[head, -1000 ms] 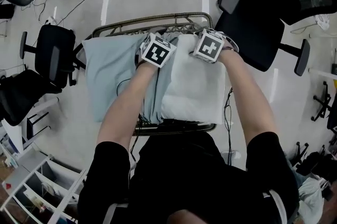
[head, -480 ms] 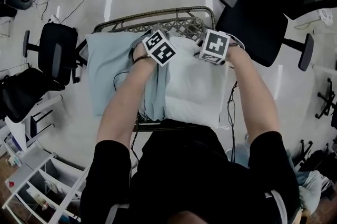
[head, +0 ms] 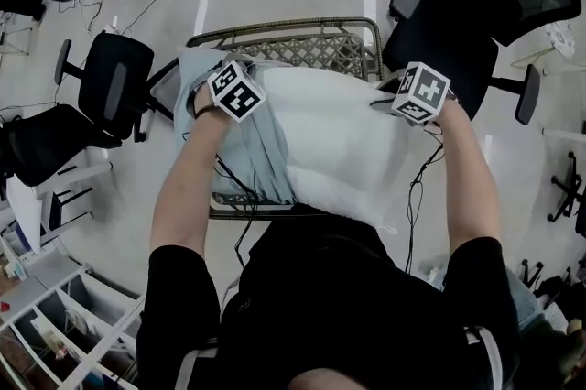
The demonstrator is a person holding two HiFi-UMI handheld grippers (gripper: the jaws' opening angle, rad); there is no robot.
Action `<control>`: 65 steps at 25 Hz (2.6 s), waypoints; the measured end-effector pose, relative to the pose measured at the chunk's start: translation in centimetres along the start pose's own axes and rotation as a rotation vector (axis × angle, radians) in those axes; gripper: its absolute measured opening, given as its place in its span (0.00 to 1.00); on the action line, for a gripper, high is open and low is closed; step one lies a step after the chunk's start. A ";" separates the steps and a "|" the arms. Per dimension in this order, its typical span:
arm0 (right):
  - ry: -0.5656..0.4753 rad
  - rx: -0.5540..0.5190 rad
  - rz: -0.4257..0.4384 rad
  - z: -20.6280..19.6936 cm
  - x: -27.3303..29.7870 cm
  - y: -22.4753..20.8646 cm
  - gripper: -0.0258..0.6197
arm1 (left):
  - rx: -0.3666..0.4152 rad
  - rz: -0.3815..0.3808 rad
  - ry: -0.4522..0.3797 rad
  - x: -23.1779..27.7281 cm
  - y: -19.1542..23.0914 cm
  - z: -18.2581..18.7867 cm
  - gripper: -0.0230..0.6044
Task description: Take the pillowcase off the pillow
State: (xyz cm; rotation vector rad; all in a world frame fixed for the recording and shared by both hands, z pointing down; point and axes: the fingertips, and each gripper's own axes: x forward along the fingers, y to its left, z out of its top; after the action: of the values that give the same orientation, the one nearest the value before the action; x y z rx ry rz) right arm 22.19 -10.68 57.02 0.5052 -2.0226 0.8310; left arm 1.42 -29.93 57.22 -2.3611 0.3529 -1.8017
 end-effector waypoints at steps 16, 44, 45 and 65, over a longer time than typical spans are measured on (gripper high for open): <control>-0.023 -0.213 -0.133 3.8 -2.2 4.0 0.20 | -0.248 -0.149 -0.195 0.0 -1.9 5.1 0.41; -0.159 -0.021 -0.601 2.4 -2.0 -4.6 0.33 | -0.566 0.052 -0.244 -4.0 -5.1 -3.6 0.35; -0.168 -0.008 -0.600 1.8 -2.0 -3.7 0.34 | -0.570 0.049 -0.253 -4.3 -5.9 -3.7 0.36; -0.321 0.610 -0.547 -16.2 4.7 14.7 0.64 | -0.736 -0.008 -0.358 -6.7 -26.3 -6.0 0.51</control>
State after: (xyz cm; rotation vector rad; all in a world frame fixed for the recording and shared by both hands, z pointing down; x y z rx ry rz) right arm 19.79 10.97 62.04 1.5396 -1.7289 1.0520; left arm -3.52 -2.65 59.48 -3.0762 1.1046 -1.3400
